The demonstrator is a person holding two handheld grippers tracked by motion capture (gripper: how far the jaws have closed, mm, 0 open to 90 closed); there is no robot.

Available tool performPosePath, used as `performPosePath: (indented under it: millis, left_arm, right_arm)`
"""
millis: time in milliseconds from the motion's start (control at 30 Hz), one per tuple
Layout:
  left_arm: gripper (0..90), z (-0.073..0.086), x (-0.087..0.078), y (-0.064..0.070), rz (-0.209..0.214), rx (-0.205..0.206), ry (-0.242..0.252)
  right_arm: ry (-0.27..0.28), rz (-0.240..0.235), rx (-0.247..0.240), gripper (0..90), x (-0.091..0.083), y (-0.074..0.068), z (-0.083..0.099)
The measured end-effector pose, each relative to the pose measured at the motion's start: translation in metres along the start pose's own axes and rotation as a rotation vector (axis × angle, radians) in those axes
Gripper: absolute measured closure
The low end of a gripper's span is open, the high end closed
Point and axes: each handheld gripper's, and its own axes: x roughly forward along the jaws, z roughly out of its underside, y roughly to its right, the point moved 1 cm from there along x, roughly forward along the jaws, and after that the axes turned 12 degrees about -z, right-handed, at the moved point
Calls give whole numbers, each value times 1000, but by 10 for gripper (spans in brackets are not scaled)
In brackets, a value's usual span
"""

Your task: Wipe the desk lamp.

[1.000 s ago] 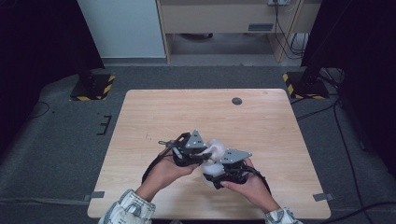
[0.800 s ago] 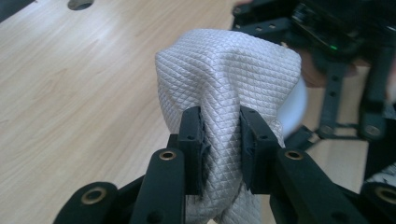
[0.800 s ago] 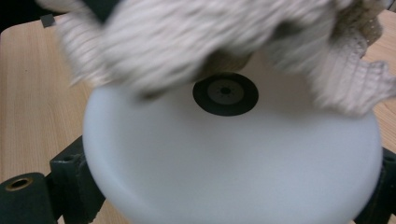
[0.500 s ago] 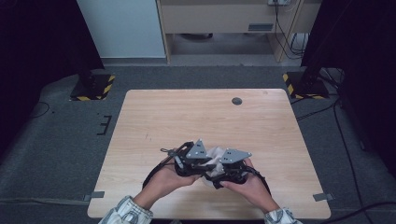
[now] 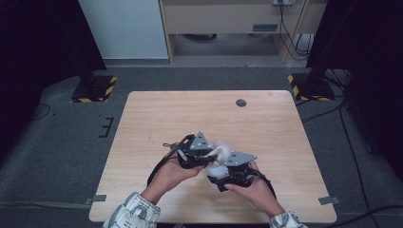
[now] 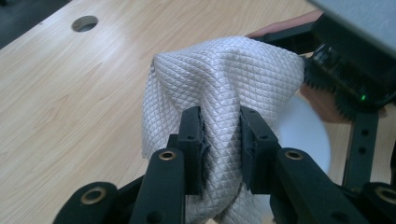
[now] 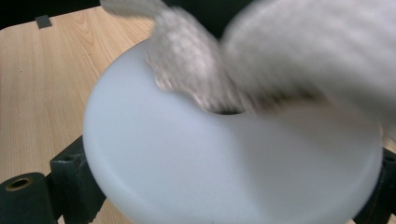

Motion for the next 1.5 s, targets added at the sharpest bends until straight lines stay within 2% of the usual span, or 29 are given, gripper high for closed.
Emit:
performPosePath:
  millis: [167, 300, 467, 633, 900, 1200, 1333, 1433, 1500]
  left_arm:
    - [722, 13, -7, -18, -29, -46, 15]
    - [722, 16, -8, -28, -47, -72, 27]
    - [723, 17, -9, -34, -52, -79, 25]
    - [723, 22, -2, -33, -45, -70, 0]
    - [725, 34, 20, -22, -1, -59, -37]
    - [727, 52, 38, -14, 49, -20, -83]
    - [727, 60, 47, -10, 54, 25, -127]
    - [727, 64, 51, -11, 63, -13, -118]
    - [727, 62, 48, -14, 57, -21, -102]
  right_arm:
    - [2, 10, 7, 83, -2, 2, 1]
    - [2, 19, 12, 72, -3, 2, 1]
    - [26, 40, 10, 69, -12, -3, -1]
    - [24, 56, 3, 82, -19, -6, 3]
    - [25, 52, 0, 87, -19, -6, 4]
    - [26, 45, 0, 88, -19, -4, 3]
    - [33, 45, 3, 88, -19, -2, 4]
    - [38, 47, 7, 88, -19, 0, 4]
    - [39, 51, 8, 87, -19, 0, 4]
